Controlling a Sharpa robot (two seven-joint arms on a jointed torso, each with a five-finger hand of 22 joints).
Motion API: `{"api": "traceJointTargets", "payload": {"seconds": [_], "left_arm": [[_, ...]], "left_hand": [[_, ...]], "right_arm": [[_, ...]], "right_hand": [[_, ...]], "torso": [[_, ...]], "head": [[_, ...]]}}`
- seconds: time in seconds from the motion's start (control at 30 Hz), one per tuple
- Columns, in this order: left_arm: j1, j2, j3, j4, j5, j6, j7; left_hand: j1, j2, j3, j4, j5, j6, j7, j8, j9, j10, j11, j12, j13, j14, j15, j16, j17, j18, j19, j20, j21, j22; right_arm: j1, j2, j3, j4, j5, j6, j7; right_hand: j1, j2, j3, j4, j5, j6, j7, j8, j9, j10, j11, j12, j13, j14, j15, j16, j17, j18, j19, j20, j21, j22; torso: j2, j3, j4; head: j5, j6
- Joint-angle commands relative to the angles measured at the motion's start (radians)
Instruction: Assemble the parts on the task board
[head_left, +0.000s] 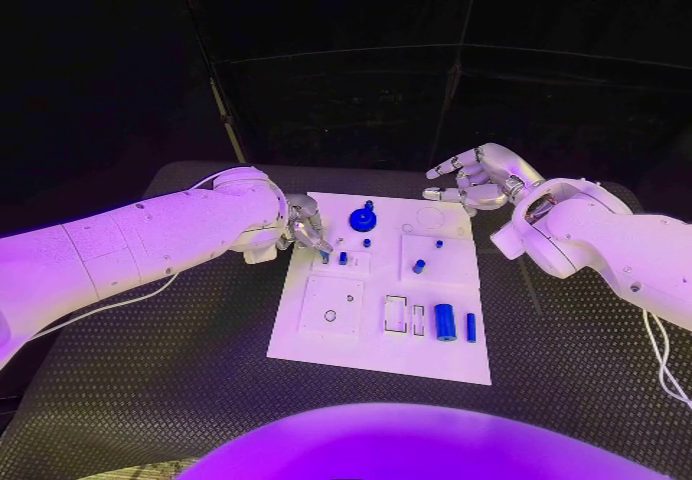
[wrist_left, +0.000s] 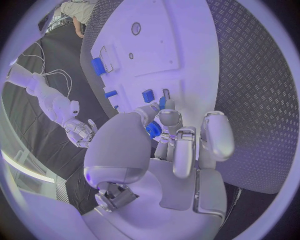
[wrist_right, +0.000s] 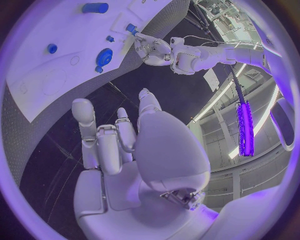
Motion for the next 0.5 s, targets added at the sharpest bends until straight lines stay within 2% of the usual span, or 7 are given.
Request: {"api": "traceJointTargets", "payload": {"seconds": [0.03, 0.5], "left_arm": [[0.001, 0.003, -0.001, -0.002, -0.037, 0.045, -0.006], [0.0, 0.015, -0.005, -0.005, -0.046, 0.069, -0.009]], "left_hand": [[0.003, 0.009, 0.14, -0.131, 0.005, -0.004, -0.002, 0.004, 0.002, 0.007, -0.003, -0.001, 0.002, 0.105, -0.009, 0.003, 0.263, 0.011, 0.005, -0.001, 0.0, 0.001], [0.001, 0.007, 0.145, -0.134, 0.005, -0.004, -0.002, 0.007, 0.003, 0.008, -0.003, 0.0, 0.002, 0.105, -0.009, 0.003, 0.263, 0.012, 0.005, -0.001, -0.001, 0.0]], "right_arm": [[0.002, 0.0, 0.001, 0.002, -0.002, 0.007, 0.008], [0.002, 0.0, 0.001, 0.003, -0.002, 0.008, 0.008]], "right_hand": [[0.003, 0.004, -0.003, -0.005, 0.003, 0.005, 0.001, 0.007, 0.001, -0.001, -0.001, 0.002, -0.001, 0.051, -0.007, -0.006, 0.014, 0.01, 0.0, -0.001, -0.005, -0.001], [0.004, 0.005, -0.003, -0.006, 0.006, 0.006, 0.001, 0.007, 0.001, -0.001, -0.001, 0.003, 0.0, 0.051, -0.007, -0.006, 0.013, 0.01, 0.0, -0.001, -0.005, -0.002]], "torso": [[0.0, 0.0003, -0.0002], [0.0, 0.0004, 0.0011]], "head": [[-0.001, 0.0], [-0.001, 0.0]]}}
